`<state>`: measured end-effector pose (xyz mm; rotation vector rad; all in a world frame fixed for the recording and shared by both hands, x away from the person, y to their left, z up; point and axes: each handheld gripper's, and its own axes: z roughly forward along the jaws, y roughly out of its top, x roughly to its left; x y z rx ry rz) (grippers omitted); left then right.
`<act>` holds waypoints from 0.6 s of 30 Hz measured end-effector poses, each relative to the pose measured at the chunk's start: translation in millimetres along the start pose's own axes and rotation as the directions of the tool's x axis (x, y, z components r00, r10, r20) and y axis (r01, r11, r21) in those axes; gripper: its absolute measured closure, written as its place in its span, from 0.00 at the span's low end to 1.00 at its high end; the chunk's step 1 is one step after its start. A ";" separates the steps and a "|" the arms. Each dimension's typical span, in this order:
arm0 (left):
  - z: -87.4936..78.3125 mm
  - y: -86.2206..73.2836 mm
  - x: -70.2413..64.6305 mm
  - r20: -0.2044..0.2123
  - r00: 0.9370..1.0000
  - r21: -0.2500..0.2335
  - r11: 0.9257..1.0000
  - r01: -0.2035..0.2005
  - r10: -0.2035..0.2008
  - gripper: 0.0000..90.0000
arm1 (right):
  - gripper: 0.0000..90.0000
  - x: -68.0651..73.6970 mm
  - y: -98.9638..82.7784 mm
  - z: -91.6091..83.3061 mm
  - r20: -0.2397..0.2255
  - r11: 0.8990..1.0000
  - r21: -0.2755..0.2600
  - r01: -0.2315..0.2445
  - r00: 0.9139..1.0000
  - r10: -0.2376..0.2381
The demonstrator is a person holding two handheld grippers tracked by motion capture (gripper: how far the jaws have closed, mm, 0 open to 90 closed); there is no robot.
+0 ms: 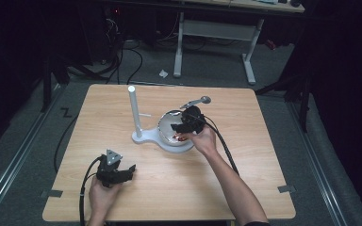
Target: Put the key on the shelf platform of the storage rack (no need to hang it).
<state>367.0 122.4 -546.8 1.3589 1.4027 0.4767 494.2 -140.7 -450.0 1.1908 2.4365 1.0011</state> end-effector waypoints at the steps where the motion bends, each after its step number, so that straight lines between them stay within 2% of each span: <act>1: 0.0 0.0 0.0 0.000 1.000 0.000 1.000 0.000 0.000 0.27 | 0.46 0.1 0.1 -1.1 0.000 1.000 -0.002 -0.009 1.000 0.009; 2: 0.0 0.0 0.0 0.000 1.000 0.000 1.000 -0.001 0.001 0.27 | 0.45 -1.1 -0.1 -1.9 0.000 1.000 -0.005 0.001 1.000 -0.001; 7: 0.2 -0.3 0.0 -0.001 1.000 -0.002 1.000 -0.004 0.004 0.27 | 0.44 -3.8 -0.3 -11.4 -0.004 0.999 -0.029 -0.021 1.000 0.021; 10: 0.2 -0.3 -0.2 -0.001 1.000 -0.003 1.000 -0.003 0.003 0.27 | 0.45 -5.1 0.6 -20.1 -0.009 0.998 -0.065 -0.022 1.000 0.021; 18: 0.3 -0.3 -0.4 -0.001 1.000 -0.003 1.000 -0.002 0.002 0.27 | 0.46 -6.9 -1.3 -41.0 0.012 0.993 -0.122 -0.007 1.000 0.009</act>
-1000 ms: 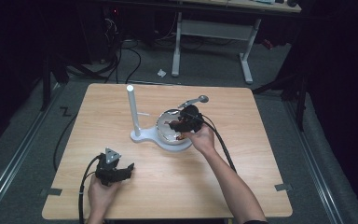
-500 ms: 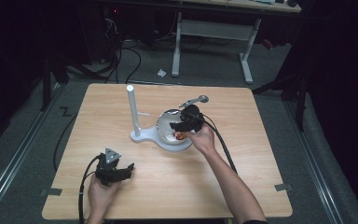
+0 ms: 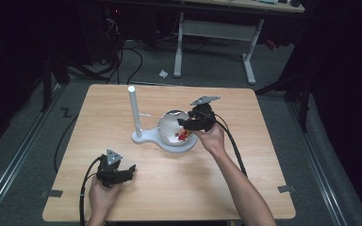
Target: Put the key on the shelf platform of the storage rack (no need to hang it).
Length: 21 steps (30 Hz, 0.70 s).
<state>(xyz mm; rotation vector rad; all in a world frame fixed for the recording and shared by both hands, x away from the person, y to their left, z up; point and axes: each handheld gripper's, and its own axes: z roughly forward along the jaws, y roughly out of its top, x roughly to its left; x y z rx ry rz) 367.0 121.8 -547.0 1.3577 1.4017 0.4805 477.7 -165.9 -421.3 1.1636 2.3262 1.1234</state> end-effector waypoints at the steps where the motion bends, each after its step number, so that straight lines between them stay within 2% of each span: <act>1: 0.0 0.0 0.0 0.000 1.000 0.000 1.000 0.000 0.000 0.27 | 0.46 0.0 0.0 0.0 0.000 1.000 0.000 0.000 1.000 0.000; 2: 0.1 -0.1 -0.1 -0.001 1.000 -0.001 1.000 0.000 0.000 0.27 | 0.46 -1.4 -0.1 -6.3 0.005 1.000 -0.018 -0.001 1.000 0.001; 12: 0.3 -0.2 -0.3 -0.001 1.000 -0.002 1.000 0.000 0.000 0.27 | 0.46 -7.5 -6.8 -29.6 0.024 0.997 -0.079 -0.020 0.999 0.022; 21: 0.2 -0.2 -0.3 -0.001 1.000 -0.002 1.000 0.000 0.000 0.27 | 0.46 -14.0 -10.0 -51.3 0.040 0.992 -0.119 -0.027 0.999 0.032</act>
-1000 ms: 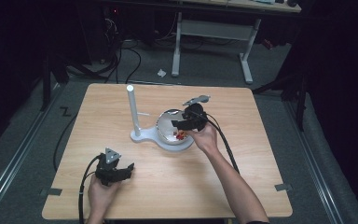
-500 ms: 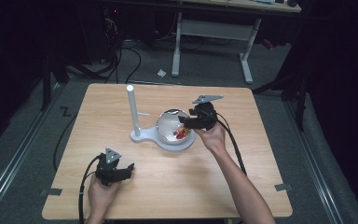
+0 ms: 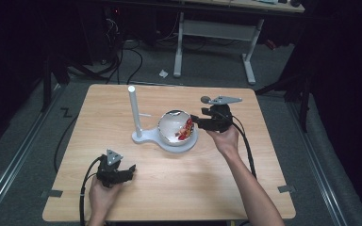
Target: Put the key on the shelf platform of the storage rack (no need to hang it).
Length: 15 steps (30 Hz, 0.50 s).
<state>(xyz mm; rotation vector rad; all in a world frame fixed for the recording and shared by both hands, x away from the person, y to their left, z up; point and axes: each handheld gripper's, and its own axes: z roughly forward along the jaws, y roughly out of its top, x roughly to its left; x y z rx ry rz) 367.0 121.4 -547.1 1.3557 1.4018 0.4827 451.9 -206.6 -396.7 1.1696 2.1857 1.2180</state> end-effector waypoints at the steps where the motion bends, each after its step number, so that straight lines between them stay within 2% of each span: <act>1: 0.0 0.0 0.0 0.000 1.000 0.000 1.000 0.000 0.000 0.27 | 0.46 -1.6 0.0 -5.9 0.004 1.000 -0.006 -0.006 1.000 0.006; 13: 0.0 0.0 0.0 0.000 1.000 0.000 1.000 0.000 0.000 0.27 | 0.47 -11.3 -3.4 -36.3 0.016 0.998 -0.052 -0.022 1.000 0.023; 15: 0.0 0.0 0.1 0.000 1.000 0.001 1.000 -0.001 0.001 0.27 | 0.47 -15.0 -7.6 -44.3 0.024 0.997 -0.065 -0.036 0.999 0.037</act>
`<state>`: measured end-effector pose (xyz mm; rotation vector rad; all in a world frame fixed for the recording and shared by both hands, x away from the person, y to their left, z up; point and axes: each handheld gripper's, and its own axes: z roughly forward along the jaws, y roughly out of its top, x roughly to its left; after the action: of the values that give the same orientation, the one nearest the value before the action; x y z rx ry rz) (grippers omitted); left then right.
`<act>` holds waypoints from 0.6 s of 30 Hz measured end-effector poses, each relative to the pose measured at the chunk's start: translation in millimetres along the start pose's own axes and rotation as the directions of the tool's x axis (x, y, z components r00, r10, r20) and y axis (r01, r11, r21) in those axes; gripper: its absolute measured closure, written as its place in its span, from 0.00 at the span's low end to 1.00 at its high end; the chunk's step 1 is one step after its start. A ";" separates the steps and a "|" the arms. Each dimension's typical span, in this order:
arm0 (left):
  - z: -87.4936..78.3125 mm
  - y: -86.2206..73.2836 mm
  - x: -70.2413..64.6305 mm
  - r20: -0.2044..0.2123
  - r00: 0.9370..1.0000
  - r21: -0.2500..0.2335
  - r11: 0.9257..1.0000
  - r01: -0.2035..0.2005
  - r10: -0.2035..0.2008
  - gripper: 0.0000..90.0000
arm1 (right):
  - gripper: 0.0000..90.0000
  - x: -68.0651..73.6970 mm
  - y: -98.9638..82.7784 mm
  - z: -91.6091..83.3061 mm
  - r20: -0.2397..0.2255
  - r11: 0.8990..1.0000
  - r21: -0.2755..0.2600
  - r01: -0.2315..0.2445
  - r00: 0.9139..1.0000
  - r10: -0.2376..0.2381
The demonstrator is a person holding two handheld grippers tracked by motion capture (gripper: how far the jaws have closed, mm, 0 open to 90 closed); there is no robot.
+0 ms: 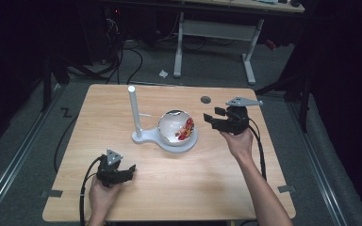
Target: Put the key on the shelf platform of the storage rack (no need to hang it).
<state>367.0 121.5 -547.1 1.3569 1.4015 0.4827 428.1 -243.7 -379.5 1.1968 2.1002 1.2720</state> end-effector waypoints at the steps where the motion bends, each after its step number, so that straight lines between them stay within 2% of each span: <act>1: 0.1 0.0 -0.1 0.000 1.000 -0.001 1.000 0.001 -0.001 0.27 | 0.47 -1.3 -0.9 -1.7 0.002 1.000 -0.003 -0.001 1.000 0.001; 4: 0.1 0.0 -0.1 0.000 1.000 -0.001 1.000 0.001 -0.001 0.27 | 0.47 -5.7 -4.5 -8.6 -0.003 1.000 -0.008 -0.027 1.000 0.027; 10: 0.0 0.0 -0.1 0.000 1.000 -0.001 1.000 0.001 -0.001 0.27 | 0.47 -9.3 -6.6 -23.3 0.009 1.000 -0.020 -0.024 1.000 0.024; 18: 0.0 0.0 -0.1 0.000 1.000 0.000 1.000 0.000 0.000 0.27 | 0.47 -15.7 -15.5 -41.2 0.026 0.998 -0.035 -0.046 0.999 0.047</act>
<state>367.0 121.4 -547.1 1.3563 1.4018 0.4829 400.8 -281.2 -373.5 1.2484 2.0343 1.2992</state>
